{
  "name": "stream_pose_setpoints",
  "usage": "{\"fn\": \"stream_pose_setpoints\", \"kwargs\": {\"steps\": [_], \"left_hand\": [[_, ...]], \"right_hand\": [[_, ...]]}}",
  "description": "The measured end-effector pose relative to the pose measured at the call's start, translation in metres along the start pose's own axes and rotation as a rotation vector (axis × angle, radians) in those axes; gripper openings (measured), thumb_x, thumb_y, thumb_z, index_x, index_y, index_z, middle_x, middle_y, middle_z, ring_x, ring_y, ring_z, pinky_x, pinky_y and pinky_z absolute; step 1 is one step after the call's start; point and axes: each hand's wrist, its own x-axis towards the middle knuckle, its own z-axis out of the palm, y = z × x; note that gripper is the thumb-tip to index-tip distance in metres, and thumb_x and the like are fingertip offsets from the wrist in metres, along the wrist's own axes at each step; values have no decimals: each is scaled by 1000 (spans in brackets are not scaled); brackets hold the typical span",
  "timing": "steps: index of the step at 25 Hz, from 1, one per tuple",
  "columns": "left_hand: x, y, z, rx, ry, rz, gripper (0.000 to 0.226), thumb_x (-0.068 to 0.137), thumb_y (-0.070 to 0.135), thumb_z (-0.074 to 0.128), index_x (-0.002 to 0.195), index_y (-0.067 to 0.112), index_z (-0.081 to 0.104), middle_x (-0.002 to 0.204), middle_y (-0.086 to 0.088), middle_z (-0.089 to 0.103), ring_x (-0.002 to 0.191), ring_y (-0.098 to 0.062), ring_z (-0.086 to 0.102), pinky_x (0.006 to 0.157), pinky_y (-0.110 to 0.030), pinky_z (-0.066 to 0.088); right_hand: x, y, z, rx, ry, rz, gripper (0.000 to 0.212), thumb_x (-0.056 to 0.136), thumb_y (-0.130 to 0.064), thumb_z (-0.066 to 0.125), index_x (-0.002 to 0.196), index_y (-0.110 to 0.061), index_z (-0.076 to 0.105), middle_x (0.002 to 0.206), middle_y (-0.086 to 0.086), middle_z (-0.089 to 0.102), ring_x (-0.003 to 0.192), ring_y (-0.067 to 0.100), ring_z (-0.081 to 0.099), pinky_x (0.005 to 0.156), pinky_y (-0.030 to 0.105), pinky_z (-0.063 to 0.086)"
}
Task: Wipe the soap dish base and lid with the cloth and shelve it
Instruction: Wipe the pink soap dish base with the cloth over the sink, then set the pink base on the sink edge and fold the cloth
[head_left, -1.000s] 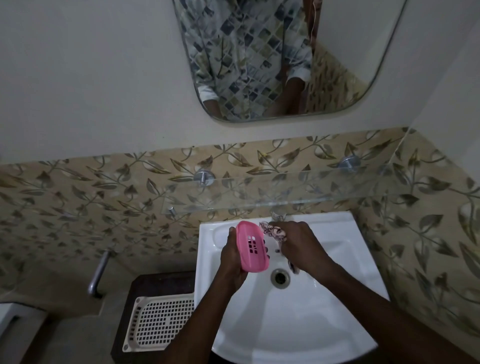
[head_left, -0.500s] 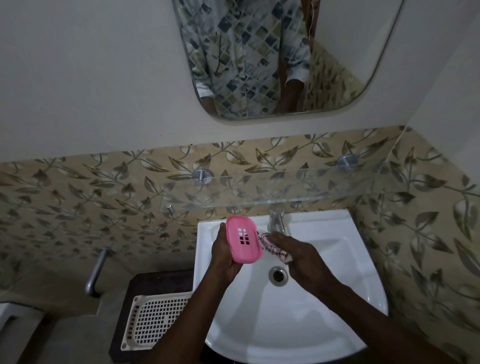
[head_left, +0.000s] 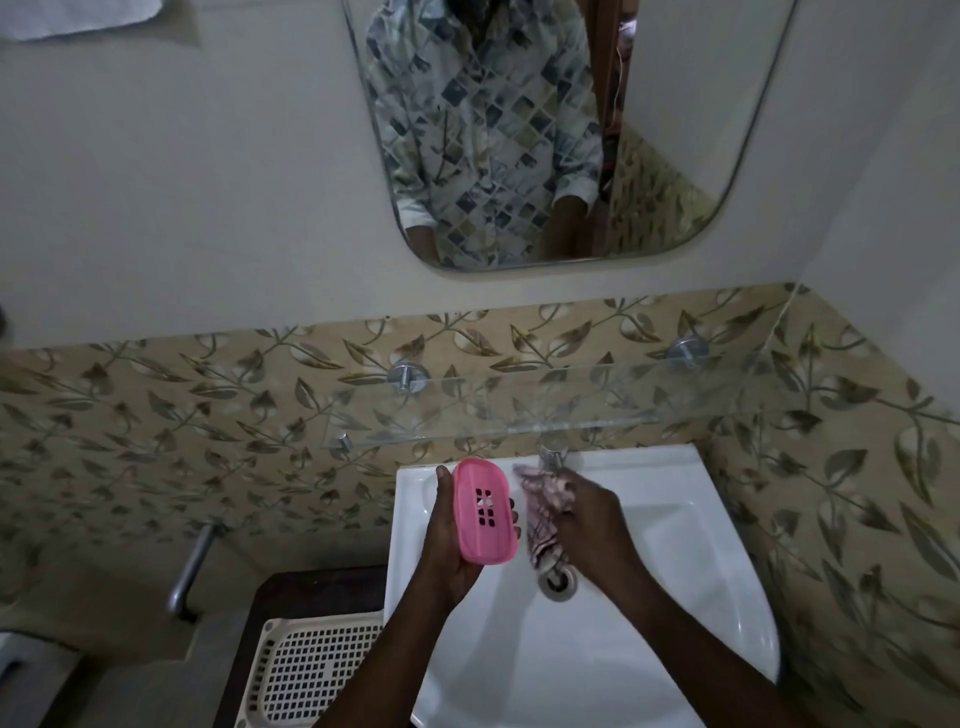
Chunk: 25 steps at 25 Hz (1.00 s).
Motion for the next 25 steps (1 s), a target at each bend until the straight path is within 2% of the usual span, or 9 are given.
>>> {"fn": "stream_pose_setpoints", "kwargs": {"steps": [3, 6, 8, 11, 14, 19, 21, 23, 25], "left_hand": [[-11, 10, -12, -14, -191, -14, 102, 69, 66, 74, 141, -1, 48, 119, -26, 60, 95, -37, 66, 85, -47, 56], [-17, 7, 1, 95, -242, -98, 85, 77, 66, 66, 133, 3, 59, 120, -22, 66, 98, -34, 67, 88, -45, 55], [-17, 1, 5, 156, -198, -138, 76, 83, 67, 56, 128, 7, 65, 117, -20, 68, 97, -32, 68, 87, -44, 55], [-20, -6, -4, 208, -156, -148, 73, 87, 69, 49, 127, 11, 66, 116, -17, 69, 98, -29, 68, 87, -43, 55], [-22, -16, -12, 291, -142, -139, 72, 88, 70, 45, 129, 14, 64, 116, -18, 68, 100, -29, 68, 87, -41, 54], [-22, -23, -9, 459, -145, -63, 69, 93, 69, 37, 132, 18, 62, 121, -20, 68, 109, -34, 67, 89, -41, 54], [-22, -26, -4, 632, -166, -2, 73, 91, 70, 46, 125, 7, 64, 112, -27, 69, 103, -45, 67, 90, -51, 55], [-18, -32, 5, 1005, -101, 136, 81, 80, 76, 57, 113, 2, 65, 96, -28, 71, 89, -42, 71, 85, -56, 57], [-14, -42, 14, 1310, -2, 266, 88, 74, 79, 59, 122, 5, 58, 107, -26, 67, 96, -35, 70, 90, -54, 55]], "right_hand": [[28, 11, -29, 351, 41, 233, 25, 87, -2, 66, 111, -8, 70, 100, 9, 77, 91, 22, 74, 84, 39, 60], [28, 14, -25, 703, -176, 431, 31, 84, 6, 66, 115, 5, 65, 95, 20, 76, 82, 33, 74, 71, 40, 60], [24, 13, -16, 557, -140, 400, 34, 84, -2, 71, 117, 2, 63, 99, 15, 75, 81, 27, 73, 67, 34, 58], [24, 13, -18, -123, 40, 9, 46, 87, -22, 74, 129, -15, 59, 130, 3, 58, 116, 20, 57, 95, 35, 48], [10, 4, -14, -276, -257, -235, 39, 94, -33, 65, 131, -21, 63, 128, -1, 62, 117, 12, 56, 102, 33, 43], [3, 10, -21, 35, -444, 23, 18, 91, -43, 66, 106, -36, 73, 93, -15, 71, 80, -2, 64, 71, 17, 50], [10, 11, -22, 108, -472, 160, 33, 88, -58, 62, 88, -27, 73, 79, -9, 69, 65, 6, 64, 59, 20, 50], [17, 12, -17, 135, -378, 301, 39, 86, -44, 71, 83, -5, 68, 72, 8, 67, 56, 21, 63, 56, 34, 55], [22, 13, -15, 120, -284, 386, 25, 79, -14, 78, 89, 6, 65, 80, 21, 69, 57, 29, 69, 57, 41, 61]]}}
